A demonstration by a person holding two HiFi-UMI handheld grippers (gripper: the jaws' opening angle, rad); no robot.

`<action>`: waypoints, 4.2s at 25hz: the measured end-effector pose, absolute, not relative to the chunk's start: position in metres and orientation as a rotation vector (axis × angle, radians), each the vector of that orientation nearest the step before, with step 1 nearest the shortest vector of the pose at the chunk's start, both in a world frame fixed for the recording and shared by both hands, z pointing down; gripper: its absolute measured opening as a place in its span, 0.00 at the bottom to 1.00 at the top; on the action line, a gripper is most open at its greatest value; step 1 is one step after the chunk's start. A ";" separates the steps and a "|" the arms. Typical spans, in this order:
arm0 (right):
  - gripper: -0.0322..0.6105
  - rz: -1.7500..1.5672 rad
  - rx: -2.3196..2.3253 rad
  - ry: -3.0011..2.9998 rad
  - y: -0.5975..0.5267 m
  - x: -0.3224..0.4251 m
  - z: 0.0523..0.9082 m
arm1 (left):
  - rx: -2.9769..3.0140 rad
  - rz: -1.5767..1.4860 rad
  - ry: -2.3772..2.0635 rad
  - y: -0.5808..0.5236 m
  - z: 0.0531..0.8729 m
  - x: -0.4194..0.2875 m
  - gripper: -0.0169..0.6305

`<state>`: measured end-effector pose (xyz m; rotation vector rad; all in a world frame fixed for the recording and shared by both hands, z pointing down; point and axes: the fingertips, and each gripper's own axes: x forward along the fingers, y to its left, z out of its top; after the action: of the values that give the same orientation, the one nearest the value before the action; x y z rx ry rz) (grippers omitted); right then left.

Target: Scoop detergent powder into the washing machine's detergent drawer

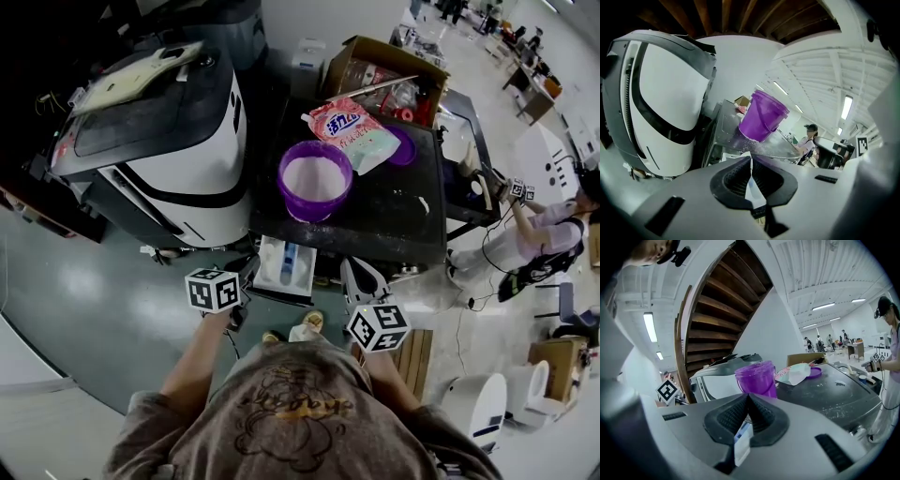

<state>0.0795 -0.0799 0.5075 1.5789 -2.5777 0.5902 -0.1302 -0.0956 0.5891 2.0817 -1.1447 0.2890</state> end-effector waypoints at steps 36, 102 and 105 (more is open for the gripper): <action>0.05 0.631 1.548 -2.576 -0.085 0.075 0.523 | 2.557 1.225 -1.227 -0.095 0.612 -0.093 0.06; 0.05 0.579 1.613 -2.522 -0.111 0.111 0.517 | 2.400 0.314 -1.476 -0.110 0.492 -0.124 0.06; 0.05 0.580 1.615 -2.520 -0.112 0.109 0.518 | 2.401 0.295 -1.472 -0.111 0.492 -0.125 0.06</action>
<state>0.1094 -0.1122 0.5181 1.6147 -2.5202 0.5797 -0.1253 -0.1113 0.4918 2.4005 -1.4718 0.2955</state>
